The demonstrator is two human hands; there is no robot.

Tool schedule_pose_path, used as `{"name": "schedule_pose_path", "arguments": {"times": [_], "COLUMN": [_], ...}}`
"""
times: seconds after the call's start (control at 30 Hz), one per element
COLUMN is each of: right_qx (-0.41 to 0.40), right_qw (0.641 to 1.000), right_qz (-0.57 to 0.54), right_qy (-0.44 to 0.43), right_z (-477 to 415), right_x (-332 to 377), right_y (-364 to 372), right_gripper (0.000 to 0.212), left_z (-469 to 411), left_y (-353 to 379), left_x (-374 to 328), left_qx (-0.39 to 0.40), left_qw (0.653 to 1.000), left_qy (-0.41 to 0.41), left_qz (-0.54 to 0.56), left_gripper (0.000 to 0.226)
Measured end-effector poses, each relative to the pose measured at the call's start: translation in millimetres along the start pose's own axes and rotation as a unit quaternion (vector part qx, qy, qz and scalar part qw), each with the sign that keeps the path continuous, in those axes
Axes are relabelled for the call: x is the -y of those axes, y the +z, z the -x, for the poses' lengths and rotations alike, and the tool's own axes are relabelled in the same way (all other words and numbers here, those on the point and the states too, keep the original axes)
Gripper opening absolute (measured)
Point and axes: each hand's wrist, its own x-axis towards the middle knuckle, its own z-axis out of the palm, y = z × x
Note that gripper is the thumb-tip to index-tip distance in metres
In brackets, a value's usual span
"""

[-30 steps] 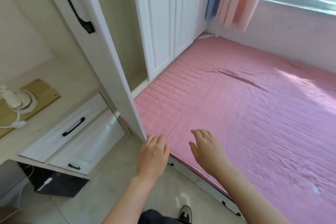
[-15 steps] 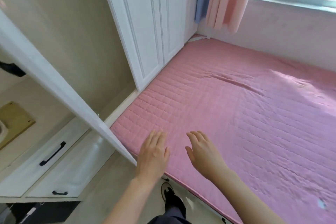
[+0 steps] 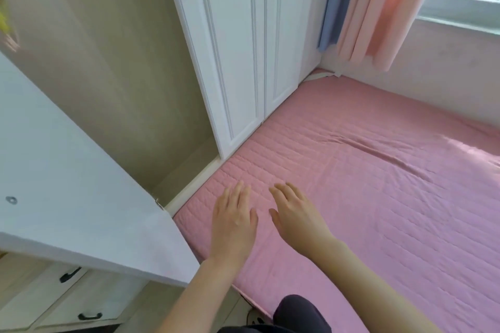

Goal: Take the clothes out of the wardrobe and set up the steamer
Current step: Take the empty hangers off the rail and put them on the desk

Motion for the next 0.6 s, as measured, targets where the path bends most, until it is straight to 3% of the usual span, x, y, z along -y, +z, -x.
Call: {"name": "schedule_pose_path", "arguments": {"times": [0.27,0.6], "right_qx": [-0.035,-0.042], "right_qw": [0.993,0.957], "right_qz": [-0.023,-0.036], "right_qy": [-0.109,-0.286], "right_z": [-105.3,-249.3], "right_x": [2.7,33.9], "right_y": [-11.8,-50.6], "right_gripper": [0.040,0.045], "left_z": [-58.3,-148.5], "left_y": [-19.0,-81.9], "left_x": [35.6,80.9], "left_qx": [-0.122,-0.274], "left_qw": [0.985,0.929], "left_qy": [-0.124,-0.247], "left_qz": [-0.001,-0.038], "left_gripper": [0.044,0.036]}}
